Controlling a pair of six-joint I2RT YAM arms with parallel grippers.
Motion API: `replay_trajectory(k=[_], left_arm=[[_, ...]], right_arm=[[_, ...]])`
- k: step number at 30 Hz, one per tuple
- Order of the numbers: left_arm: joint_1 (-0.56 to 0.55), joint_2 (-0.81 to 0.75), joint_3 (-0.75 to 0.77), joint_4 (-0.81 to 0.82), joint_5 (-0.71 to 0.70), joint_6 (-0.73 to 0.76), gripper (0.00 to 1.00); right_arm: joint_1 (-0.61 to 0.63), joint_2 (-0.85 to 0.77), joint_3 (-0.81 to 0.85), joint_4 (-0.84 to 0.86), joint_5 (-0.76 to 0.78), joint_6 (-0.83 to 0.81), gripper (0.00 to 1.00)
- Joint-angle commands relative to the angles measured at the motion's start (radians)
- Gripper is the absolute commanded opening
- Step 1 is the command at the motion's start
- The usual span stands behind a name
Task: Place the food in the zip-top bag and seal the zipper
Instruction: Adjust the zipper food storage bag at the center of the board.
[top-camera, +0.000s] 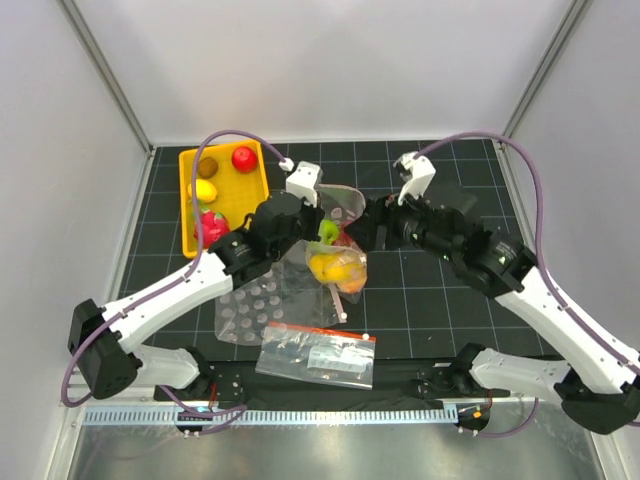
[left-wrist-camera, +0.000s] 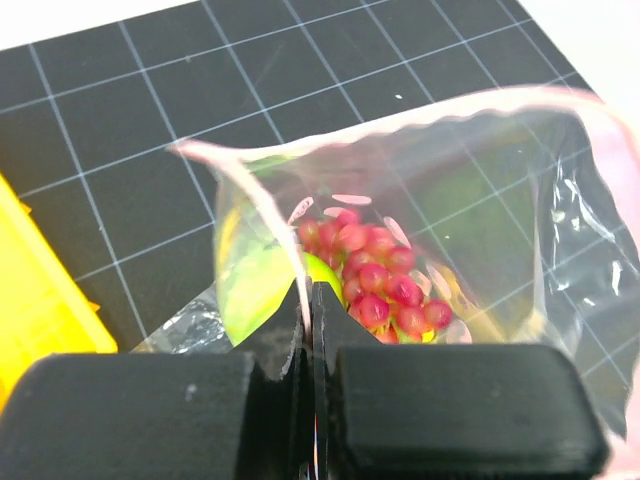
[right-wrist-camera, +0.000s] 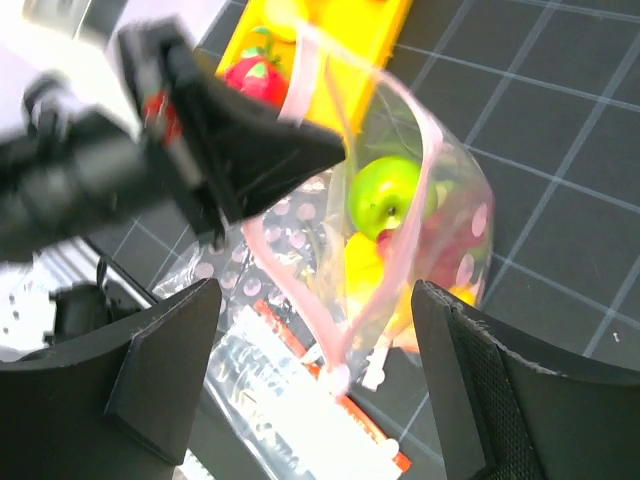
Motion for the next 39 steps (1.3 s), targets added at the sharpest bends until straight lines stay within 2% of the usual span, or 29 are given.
replay_trajectory(k=[1,9,13,17,22,26,32,35,36,39], left_arm=[[0.023,-0.047,-0.005,0.028,-0.012,-0.029,0.0],[0.075,-0.056,-0.037,0.02,0.02,-0.066,0.0],[0.082,-0.063,-0.046,0.023,0.023,-0.069,0.0],[0.091,-0.07,-0.052,0.023,0.036,-0.073,0.0],[0.092,-0.076,-0.052,0.019,0.036,-0.072,0.0],[0.091,-0.088,-0.055,0.017,0.037,-0.073,0.0],[0.092,-0.102,-0.063,0.019,0.036,-0.072,0.0],[0.092,-0.102,-0.063,0.019,0.037,-0.072,0.0],[0.092,-0.102,-0.063,0.019,0.037,-0.072,0.0],[0.092,-0.109,-0.063,0.017,0.033,-0.067,0.0]], right_arm=[[0.005,-0.096,-0.165,0.172,-0.111,-0.079,0.84],[0.005,-0.287,-0.507,0.553,-0.206,-0.157,0.7],[0.008,-0.34,-0.639,0.678,-0.235,-0.194,0.69],[0.026,-0.341,-0.691,0.776,-0.246,-0.258,0.68],[0.063,-0.303,-0.71,0.827,-0.238,-0.317,0.65],[0.094,-0.243,-0.681,0.794,-0.18,-0.347,0.53],[0.129,-0.223,-0.679,0.778,-0.12,-0.372,0.51],[0.132,-0.232,-0.685,0.778,-0.077,-0.371,0.4],[0.132,-0.243,-0.687,0.778,-0.071,-0.369,0.27],[0.132,-0.268,-0.682,0.764,-0.067,-0.358,0.07]])
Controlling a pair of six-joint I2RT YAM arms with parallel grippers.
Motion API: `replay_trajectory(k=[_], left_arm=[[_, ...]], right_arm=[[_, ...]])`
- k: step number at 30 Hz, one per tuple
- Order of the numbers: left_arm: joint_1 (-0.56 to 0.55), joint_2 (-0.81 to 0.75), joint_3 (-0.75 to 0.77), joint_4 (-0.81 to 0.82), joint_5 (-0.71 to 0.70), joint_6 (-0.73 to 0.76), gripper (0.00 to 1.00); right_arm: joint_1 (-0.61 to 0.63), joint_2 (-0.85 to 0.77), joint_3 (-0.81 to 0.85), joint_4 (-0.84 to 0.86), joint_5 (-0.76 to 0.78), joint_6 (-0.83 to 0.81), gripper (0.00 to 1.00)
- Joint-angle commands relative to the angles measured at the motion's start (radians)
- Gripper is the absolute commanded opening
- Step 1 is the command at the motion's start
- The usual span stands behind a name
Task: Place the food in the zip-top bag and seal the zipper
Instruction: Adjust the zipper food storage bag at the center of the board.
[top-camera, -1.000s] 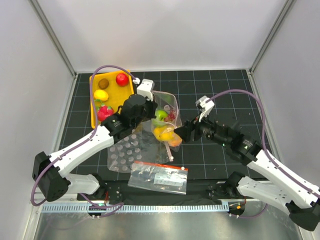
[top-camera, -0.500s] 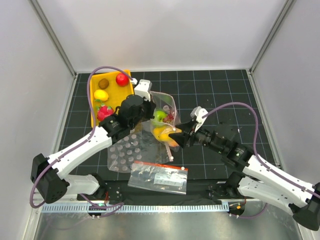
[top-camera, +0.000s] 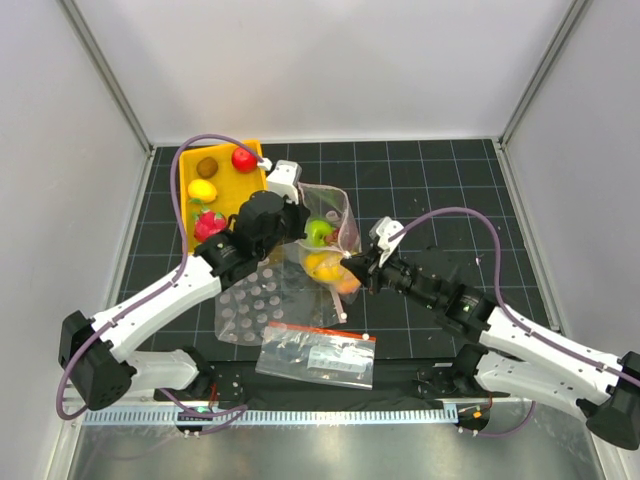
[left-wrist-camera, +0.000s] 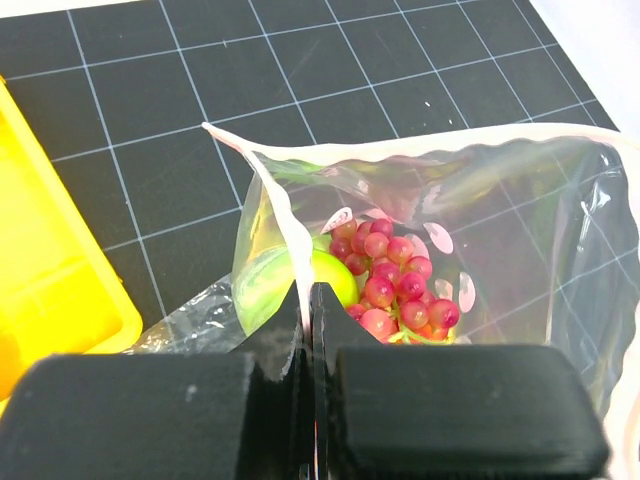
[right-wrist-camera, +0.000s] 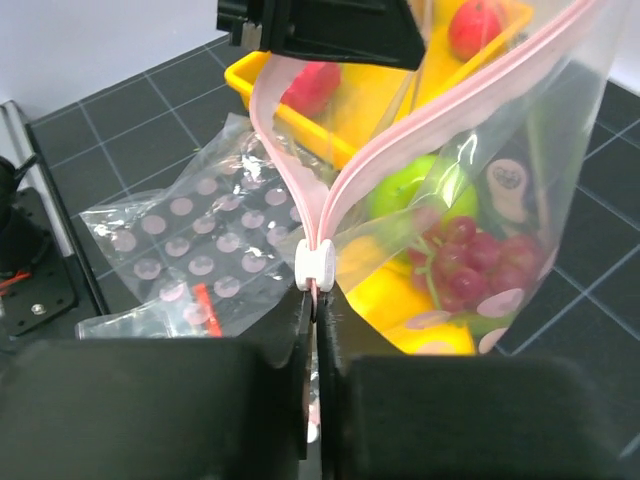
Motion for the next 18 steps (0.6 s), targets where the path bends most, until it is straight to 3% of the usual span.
replay_trajectory(k=[1,7,11,18], left_arm=[[0.007,-0.044,-0.001,0.027,0.002,0.0,0.0],[-0.016,-0.096,-0.007,0.027,-0.018,0.028,0.34],[-0.07,-0.147,-0.004,0.019,-0.084,0.071,0.62],[-0.176,-0.266,-0.001,0.033,-0.072,0.163,0.81]], right_arm=[[0.005,-0.053,0.039,0.022,0.04,0.008,0.01],[0.005,-0.08,0.202,-0.258,0.124,0.086,0.01],[0.005,-0.078,0.318,-0.458,0.148,0.106,0.01],[0.005,-0.045,0.438,-0.596,0.099,0.117,0.01]])
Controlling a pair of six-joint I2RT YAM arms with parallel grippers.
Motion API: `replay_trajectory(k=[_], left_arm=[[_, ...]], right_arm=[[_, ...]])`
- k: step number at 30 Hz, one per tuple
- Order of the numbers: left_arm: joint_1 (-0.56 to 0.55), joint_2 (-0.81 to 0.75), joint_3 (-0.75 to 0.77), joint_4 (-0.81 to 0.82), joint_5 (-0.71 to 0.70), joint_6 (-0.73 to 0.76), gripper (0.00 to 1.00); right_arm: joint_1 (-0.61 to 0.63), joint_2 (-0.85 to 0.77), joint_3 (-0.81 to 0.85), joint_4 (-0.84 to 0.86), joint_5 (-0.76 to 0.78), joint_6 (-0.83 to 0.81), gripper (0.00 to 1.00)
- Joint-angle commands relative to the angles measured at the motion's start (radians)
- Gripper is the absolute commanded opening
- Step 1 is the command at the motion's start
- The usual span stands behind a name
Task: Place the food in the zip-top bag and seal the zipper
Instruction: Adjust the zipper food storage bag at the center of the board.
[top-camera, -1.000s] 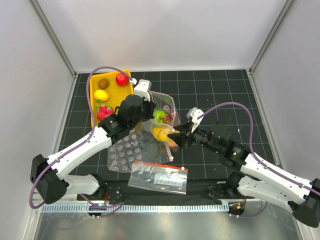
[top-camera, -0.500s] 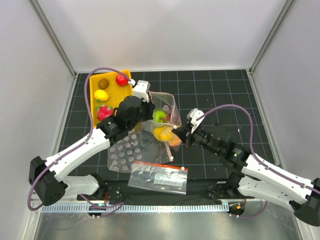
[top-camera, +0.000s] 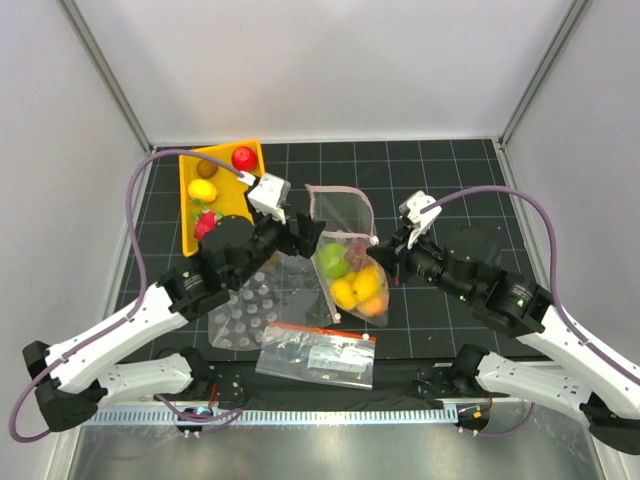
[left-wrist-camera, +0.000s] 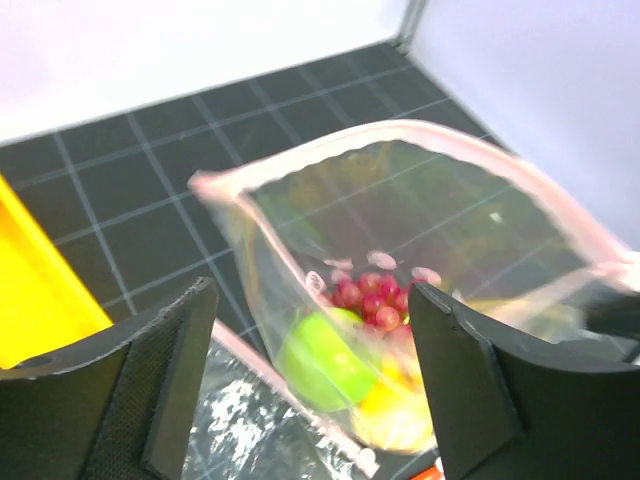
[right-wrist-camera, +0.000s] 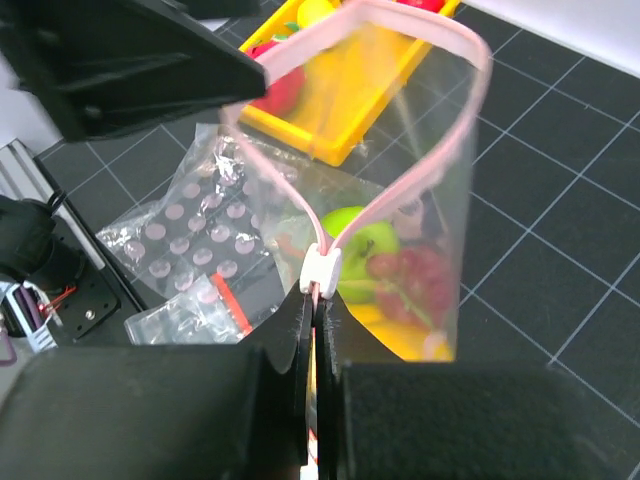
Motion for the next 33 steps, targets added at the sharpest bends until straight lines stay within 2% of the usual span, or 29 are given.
replay_trajectory(k=[1,5,6,9,10,12,17,20,26,31,33], left_arm=[[-0.039,-0.074,0.005,0.045,-0.006,0.078,0.82],[-0.074,-0.129,-0.013,0.082,0.003,0.128,0.9],[-0.082,-0.143,-0.016,0.089,0.02,0.161,0.9],[-0.12,-0.161,-0.027,0.143,0.129,0.232,0.93],[-0.133,-0.164,-0.033,0.163,0.214,0.262,0.97],[-0.136,-0.164,-0.041,0.165,0.349,0.353,0.98],[-0.136,-0.126,-0.036,0.172,0.533,0.551,0.93],[-0.134,-0.072,0.022,0.056,0.668,0.687,0.85],[-0.121,0.06,0.137,-0.111,0.81,0.812,0.79],[-0.07,0.127,0.221,-0.24,1.015,0.898,0.65],[-0.067,0.152,0.252,-0.277,1.043,0.918,0.64]], right_arm=[[0.007,0.008,0.053,-0.062,-0.034,0.014,0.01],[0.005,0.002,0.056,-0.069,-0.065,-0.006,0.01],[0.005,0.0,0.058,-0.072,-0.119,-0.008,0.01],[0.005,-0.004,0.056,-0.077,-0.158,-0.019,0.01],[0.005,-0.006,0.055,-0.078,-0.176,-0.02,0.01],[0.005,-0.011,0.053,-0.081,-0.186,-0.023,0.01],[0.005,-0.026,0.05,-0.078,-0.238,-0.028,0.01],[0.003,-0.035,0.049,-0.085,-0.265,-0.032,0.01],[0.005,-0.04,0.05,-0.094,-0.319,-0.045,0.01],[0.005,-0.029,0.056,-0.109,-0.345,-0.057,0.01],[0.005,-0.028,0.059,-0.112,-0.347,-0.06,0.01]])
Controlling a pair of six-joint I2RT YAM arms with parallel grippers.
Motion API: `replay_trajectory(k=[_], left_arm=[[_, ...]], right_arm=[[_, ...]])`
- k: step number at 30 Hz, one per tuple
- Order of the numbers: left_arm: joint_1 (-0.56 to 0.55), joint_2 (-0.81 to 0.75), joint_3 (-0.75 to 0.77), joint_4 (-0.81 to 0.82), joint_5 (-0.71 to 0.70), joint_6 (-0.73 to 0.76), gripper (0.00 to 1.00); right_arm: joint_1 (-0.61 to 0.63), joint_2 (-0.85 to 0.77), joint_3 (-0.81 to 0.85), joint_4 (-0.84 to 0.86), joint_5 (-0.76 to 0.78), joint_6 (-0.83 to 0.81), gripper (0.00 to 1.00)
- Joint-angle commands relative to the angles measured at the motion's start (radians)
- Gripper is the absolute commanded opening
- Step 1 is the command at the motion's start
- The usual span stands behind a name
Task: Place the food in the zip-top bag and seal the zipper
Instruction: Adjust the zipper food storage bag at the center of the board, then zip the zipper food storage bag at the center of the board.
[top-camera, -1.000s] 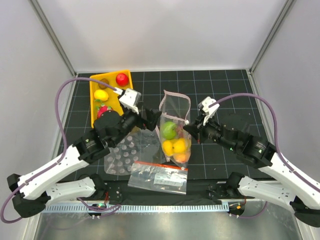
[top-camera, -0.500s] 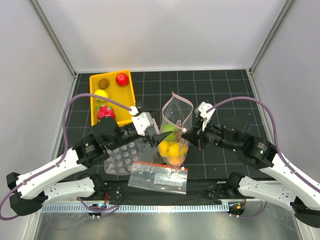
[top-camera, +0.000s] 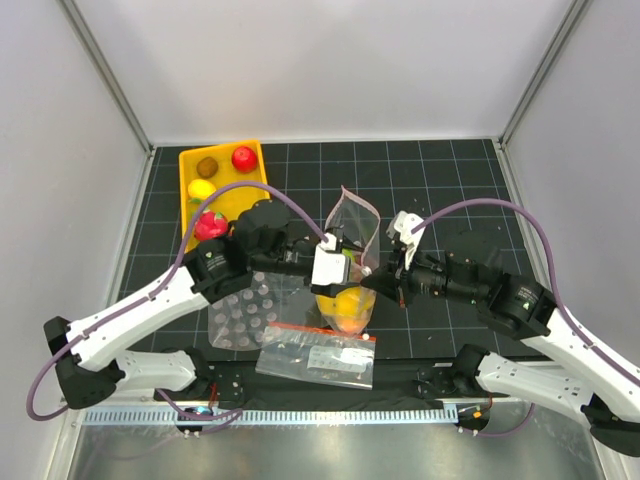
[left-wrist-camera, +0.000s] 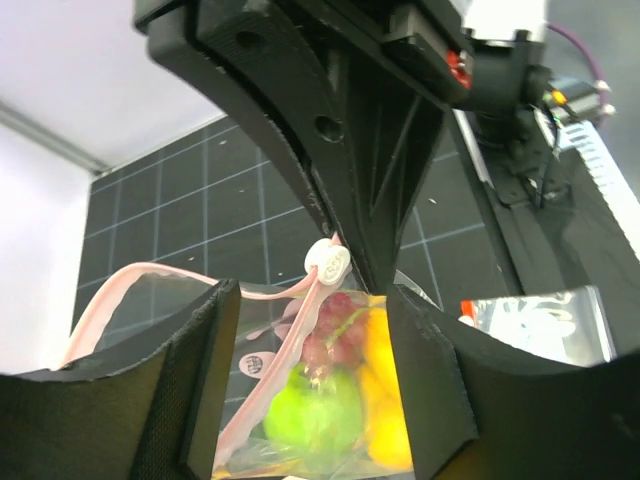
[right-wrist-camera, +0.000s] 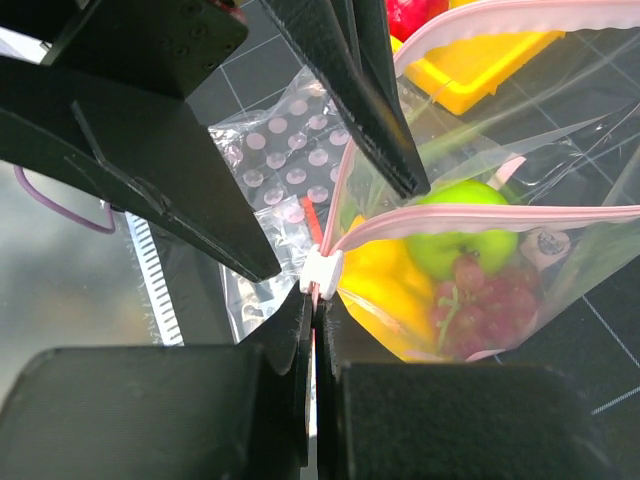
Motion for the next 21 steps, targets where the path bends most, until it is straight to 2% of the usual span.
replay_trajectory(k=[1,9,12,17,21], left_arm=[[0.014,0.023,0.085,-0.118,0.158,0.086,0.61],[0.017,0.048,0.125,-0.163,0.216,0.108,0.6],[0.017,0.062,0.147,-0.181,0.205,0.093,0.5],[0.016,0.103,0.174,-0.187,0.207,0.071,0.5],[0.016,0.124,0.197,-0.192,0.199,0.063,0.56]], right_arm=[[0.005,-0.006,0.046,0.019,-0.042,-0.02,0.01],[0.005,-0.001,0.043,0.015,-0.063,-0.019,0.01],[0.005,0.002,0.043,0.016,-0.065,-0.02,0.01],[0.005,0.005,0.042,0.018,-0.068,-0.019,0.01],[0.005,0.013,0.042,0.018,-0.074,-0.019,0.01]])
